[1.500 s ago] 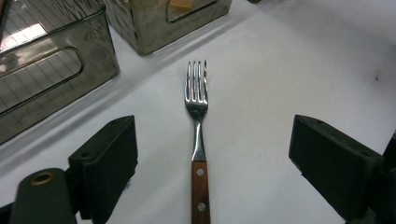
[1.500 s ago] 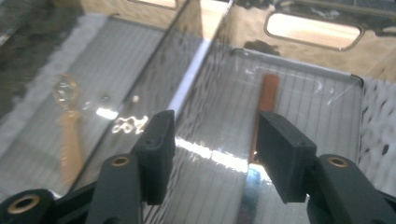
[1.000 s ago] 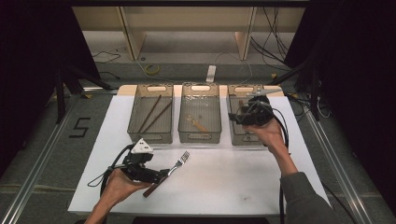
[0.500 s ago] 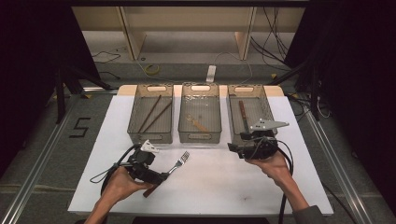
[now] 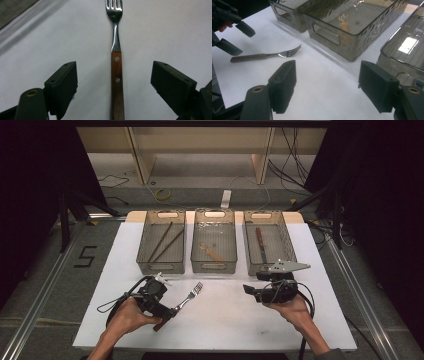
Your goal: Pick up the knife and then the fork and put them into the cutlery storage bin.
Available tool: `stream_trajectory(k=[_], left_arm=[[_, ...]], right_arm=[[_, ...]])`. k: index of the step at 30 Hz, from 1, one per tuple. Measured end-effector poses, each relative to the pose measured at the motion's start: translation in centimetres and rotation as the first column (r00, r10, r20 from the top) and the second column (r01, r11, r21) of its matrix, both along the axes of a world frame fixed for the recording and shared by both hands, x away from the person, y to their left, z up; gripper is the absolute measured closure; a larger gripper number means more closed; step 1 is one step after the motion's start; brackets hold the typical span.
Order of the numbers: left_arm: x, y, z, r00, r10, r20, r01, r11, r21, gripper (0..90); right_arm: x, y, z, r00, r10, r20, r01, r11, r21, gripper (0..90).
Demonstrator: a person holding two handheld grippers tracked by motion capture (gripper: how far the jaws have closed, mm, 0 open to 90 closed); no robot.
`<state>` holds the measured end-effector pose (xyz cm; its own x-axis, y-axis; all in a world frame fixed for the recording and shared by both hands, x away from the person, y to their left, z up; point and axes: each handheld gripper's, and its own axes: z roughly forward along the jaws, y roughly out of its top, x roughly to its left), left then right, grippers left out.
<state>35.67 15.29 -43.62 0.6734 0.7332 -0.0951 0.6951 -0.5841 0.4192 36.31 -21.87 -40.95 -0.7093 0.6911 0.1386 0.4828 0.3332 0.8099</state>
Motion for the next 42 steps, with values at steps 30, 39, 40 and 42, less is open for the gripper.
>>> stream_trajectory(k=[30, 39, 40, 42], left_arm=[[-0.5, -1.0, -1.5, 0.9881, -0.106, -0.112, 0.118, 0.9866, 0.112, 52.5], [-0.4, -1.0, -2.1, 0.983, -0.12, -0.139, 0.139, 0.9802, 0.141, 62.4], [-0.4, -1.1, -2.1, 0.983, -0.117, -0.141, 0.138, 0.98, 0.144, 63.1], [-0.4, -1.0, -2.2, 0.983, -0.116, -0.142, 0.138, 0.9793, 0.148, 64.2]], right_arm=[[-2.4, 1.4, -1.4, 0.9965, 0.08, -0.024, -0.079, 0.997, 0.023, 29.7], [-3.0, 1.3, -1.4, 0.9961, 0.086, -0.018, -0.086, 0.996, 0.018, 29.5], [-3.1, 1.3, -1.5, 0.996, 0.087, -0.02, -0.087, 0.996, 0.02, 29.5], [-3.1, 1.3, -1.5, 0.9957, 0.09, -0.021, -0.09, 0.996, 0.017, 29.5]])
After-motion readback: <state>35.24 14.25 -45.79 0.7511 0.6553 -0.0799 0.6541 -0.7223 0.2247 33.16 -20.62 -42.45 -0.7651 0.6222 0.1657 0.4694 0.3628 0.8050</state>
